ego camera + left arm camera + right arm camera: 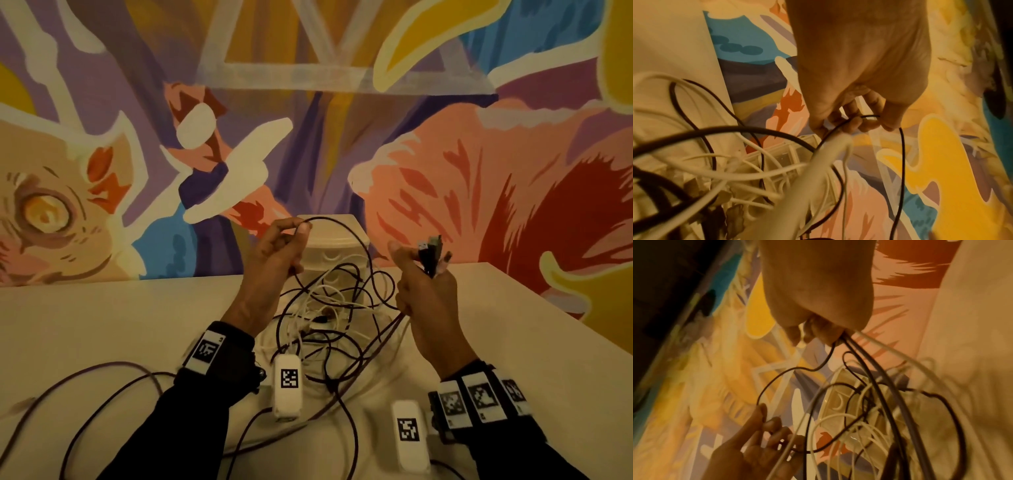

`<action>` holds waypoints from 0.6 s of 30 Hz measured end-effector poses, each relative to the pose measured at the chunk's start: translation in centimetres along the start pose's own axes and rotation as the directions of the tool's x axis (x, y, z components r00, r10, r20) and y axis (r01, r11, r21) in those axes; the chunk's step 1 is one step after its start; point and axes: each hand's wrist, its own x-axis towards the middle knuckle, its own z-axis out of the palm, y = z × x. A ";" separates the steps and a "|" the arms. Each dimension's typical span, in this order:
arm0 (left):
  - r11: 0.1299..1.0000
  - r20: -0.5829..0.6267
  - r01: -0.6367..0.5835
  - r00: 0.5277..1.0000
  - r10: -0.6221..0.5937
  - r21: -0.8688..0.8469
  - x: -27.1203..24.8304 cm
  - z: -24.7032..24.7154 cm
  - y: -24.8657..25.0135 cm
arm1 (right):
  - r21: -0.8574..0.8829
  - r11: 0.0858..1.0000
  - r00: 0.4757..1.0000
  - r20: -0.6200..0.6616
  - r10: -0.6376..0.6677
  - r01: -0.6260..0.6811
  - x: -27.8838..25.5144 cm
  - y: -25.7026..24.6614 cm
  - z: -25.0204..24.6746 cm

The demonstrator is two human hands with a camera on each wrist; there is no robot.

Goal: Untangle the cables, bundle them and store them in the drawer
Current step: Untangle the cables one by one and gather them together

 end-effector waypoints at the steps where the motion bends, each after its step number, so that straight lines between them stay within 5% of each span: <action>1: 0.999 0.013 0.007 1.000 -0.008 0.038 -0.1 0.2 0.1 | -0.039 0.999 0.998 0.062 -0.029 0.032 -0.5 -0.6 0.3; 5: 0.986 0.115 -0.025 0.993 0.006 0.164 -0.8 1.0 0.5 | -0.259 0.960 0.972 0.228 -0.051 0.112 -2.3 -1.4 1.5; 8: 0.974 0.176 -0.060 0.984 0.021 0.217 -1.1 1.6 0.7 | -0.315 0.944 0.974 0.223 -0.031 0.102 -2.4 -1.1 1.6; 13: 0.971 0.271 -0.068 0.962 0.002 0.231 -1.3 2.3 1.1 | -0.186 0.982 0.992 0.126 -0.002 0.025 -1.5 -1.0 1.1; 18: 0.943 0.427 0.049 0.883 -0.195 0.329 -2.0 3.8 0.7 | -0.099 0.993 0.974 0.211 0.086 -0.066 -0.8 -0.9 0.6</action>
